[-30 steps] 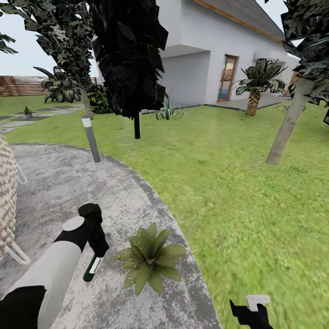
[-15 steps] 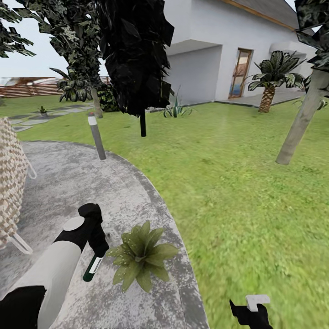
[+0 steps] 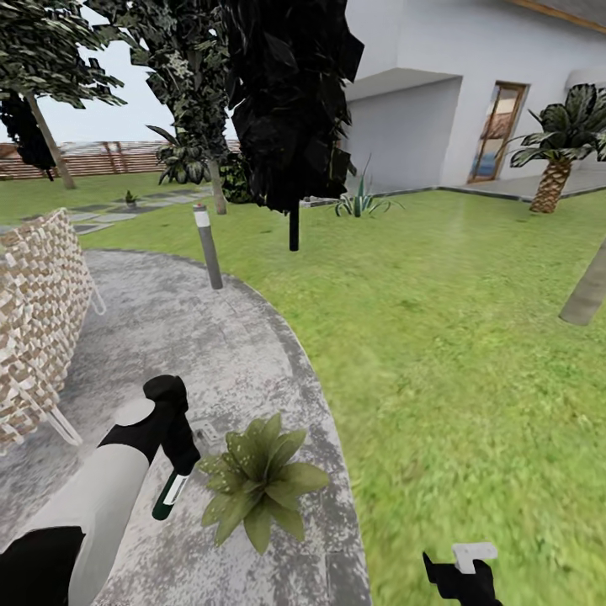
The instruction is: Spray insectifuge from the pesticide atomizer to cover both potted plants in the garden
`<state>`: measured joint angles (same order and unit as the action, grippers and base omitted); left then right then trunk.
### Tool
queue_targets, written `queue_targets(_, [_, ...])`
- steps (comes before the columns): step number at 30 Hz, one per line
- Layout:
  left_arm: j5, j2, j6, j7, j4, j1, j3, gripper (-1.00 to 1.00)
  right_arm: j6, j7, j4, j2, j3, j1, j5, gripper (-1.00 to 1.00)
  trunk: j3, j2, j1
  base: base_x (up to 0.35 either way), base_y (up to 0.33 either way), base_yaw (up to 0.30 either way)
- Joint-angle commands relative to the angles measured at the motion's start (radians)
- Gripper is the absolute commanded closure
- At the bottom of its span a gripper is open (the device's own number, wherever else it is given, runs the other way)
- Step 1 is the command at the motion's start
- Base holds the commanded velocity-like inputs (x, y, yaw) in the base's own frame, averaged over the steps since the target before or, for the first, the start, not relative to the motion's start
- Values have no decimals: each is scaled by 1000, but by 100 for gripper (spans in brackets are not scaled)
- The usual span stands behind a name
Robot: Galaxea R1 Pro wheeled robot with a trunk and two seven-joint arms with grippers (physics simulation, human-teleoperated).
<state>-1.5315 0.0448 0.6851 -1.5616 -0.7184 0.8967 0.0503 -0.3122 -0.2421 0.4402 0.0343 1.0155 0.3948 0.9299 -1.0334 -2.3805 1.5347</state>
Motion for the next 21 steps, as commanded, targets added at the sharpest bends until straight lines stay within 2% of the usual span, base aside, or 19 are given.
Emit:
queue_targets(1, [-9,4,10,-9,4,0,4,100,-4,-8,2,1,8,1,5,-100,-1,0,0,152,-199,278])
queue_targets(5, [-4,25,7,-9,7,-41,10,100,-4,-8,2,1,9,1,5,-100,-1,0,0,93,-83,227])
queue_targets(7, [5,45,4,6,9,-65,16,100,-4,-8,2,1,9,1,5,-100,-1,0,0,12,-9,41])
queue_targets(10, [11,60,0,19,10,-89,54,100,-4,-8,2,1,9,1,6,-100,-1,0,0,3,-2,9])
queue_targets(11, [13,64,-1,32,10,-101,73,100,-4,-8,2,1,9,1,5,-100,-1,0,0,1,0,2])
queue_targets(13, [24,65,-3,78,10,-131,84,100,-4,-8,2,1,9,1,6,-100,-1,0,0,0,0,1])
queue_targets(14, [49,65,-4,120,11,-149,87,100,-4,-8,2,1,9,1,6,-100,-1,0,0,0,0,0])
queue_targets(16, [144,65,-7,199,51,-176,88,100,-4,-8,2,1,9,1,6,-100,-1,0,0,0,0,0])
queue_targets(19, [203,66,-7,289,115,-185,89,100,-4,-8,2,1,9,1,6,-100,-1,0,0,0,0,13])
queue_targets(21, [273,65,-10,320,131,-186,88,100,-4,-8,2,1,9,1,6,-100,-2,0,0,0,0,155])
